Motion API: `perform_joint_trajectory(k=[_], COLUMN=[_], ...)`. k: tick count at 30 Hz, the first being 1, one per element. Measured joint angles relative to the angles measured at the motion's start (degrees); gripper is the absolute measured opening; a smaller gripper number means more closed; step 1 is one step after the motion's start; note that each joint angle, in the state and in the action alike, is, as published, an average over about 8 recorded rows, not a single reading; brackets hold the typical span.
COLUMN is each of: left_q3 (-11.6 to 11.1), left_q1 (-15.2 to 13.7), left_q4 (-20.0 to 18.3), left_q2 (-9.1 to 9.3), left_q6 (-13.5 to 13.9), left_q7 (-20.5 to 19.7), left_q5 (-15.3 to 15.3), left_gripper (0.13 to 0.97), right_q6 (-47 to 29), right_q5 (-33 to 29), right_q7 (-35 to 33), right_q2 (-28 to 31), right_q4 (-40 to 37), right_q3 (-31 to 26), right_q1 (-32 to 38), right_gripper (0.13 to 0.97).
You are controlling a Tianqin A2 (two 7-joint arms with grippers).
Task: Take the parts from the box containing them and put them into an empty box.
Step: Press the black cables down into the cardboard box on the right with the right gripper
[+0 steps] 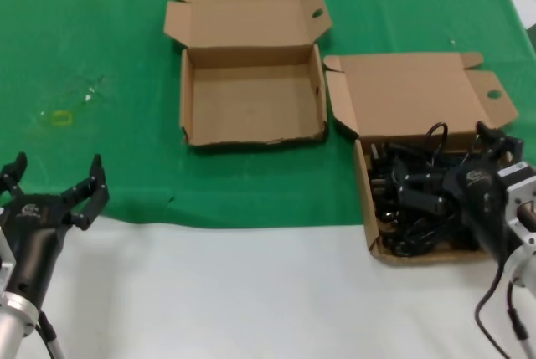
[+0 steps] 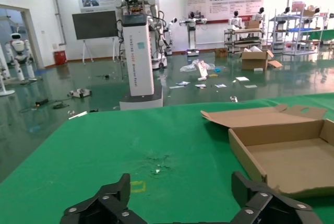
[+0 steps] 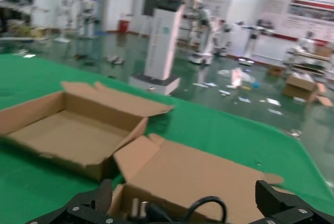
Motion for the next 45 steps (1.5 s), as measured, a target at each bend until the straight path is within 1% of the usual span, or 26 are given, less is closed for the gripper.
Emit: perform_joint_trajectory(k=[6, 9, 10, 14, 18, 19, 20, 27, 28, 35, 40, 45], left_q3=[0.0, 0.0, 0.0, 0.0, 0.0, 0.0, 0.0, 0.0, 0.0, 0.0, 0.0, 0.0], left_q1=[0.0, 0.0, 0.0, 0.0, 0.0, 0.0, 0.0, 0.0, 0.0, 0.0, 0.0, 0.0], left_q4=[0.0, 0.0, 0.0, 0.0, 0.0, 0.0, 0.0, 0.0, 0.0, 0.0, 0.0, 0.0], left_q2=[0.0, 0.0, 0.0, 0.0, 0.0, 0.0, 0.0, 0.0, 0.0, 0.0, 0.0, 0.0], left_q6=[0.0, 0.0, 0.0, 0.0, 0.0, 0.0, 0.0, 0.0, 0.0, 0.0, 0.0, 0.0], left_q7=[0.0, 0.0, 0.0, 0.0, 0.0, 0.0, 0.0, 0.0, 0.0, 0.0, 0.0, 0.0], left_q5=[0.0, 0.0, 0.0, 0.0, 0.0, 0.0, 0.0, 0.0, 0.0, 0.0, 0.0, 0.0], left_gripper=[0.607, 0.607, 0.607, 0.497, 0.387, 0.387, 0.368, 0.236, 0.236, 0.166, 0.156, 0.148], right_q6=[-1.54, -4.51, -5.91, -12.45, -19.79, -21.75, -23.83, -38.23, -40.27, -53.05, -58.57, -61.54], right_q5=[-0.29, -2.21, -3.08, -6.48, -9.05, -9.63, -10.24, -13.99, -14.43, -17.34, -19.39, -21.22], right_q7=[3.68, 6.99, 8.11, 11.33, 11.53, 11.19, 10.72, 3.91, 2.58, -6.66, -13.15, -19.05], right_q2=[9.94, 15.15, 16.76, 21.91, 25.12, 25.7, 26.2, 27.94, 27.93, 26.04, 23.55, 21.06], right_q4=[0.57, 0.71, 0.67, 0.15, -1.06, -1.46, -1.92, -6.28, -7.08, -13.58, -18.79, -23.84], right_q3=[-6.87, -9.67, -10.36, -11.97, -12.63, -12.78, -12.97, -15.04, -15.43, -18.21, -19.91, -21.16], right_q1=[3.09, 5.36, 6.21, 9.78, 14.14, 15.42, 16.77, 26.75, 28.16, 37.81, 43.0, 46.48], right_gripper=[0.966, 0.966, 0.966, 0.966, 0.966, 0.966, 0.966, 0.966, 0.966, 0.966, 0.966, 0.966])
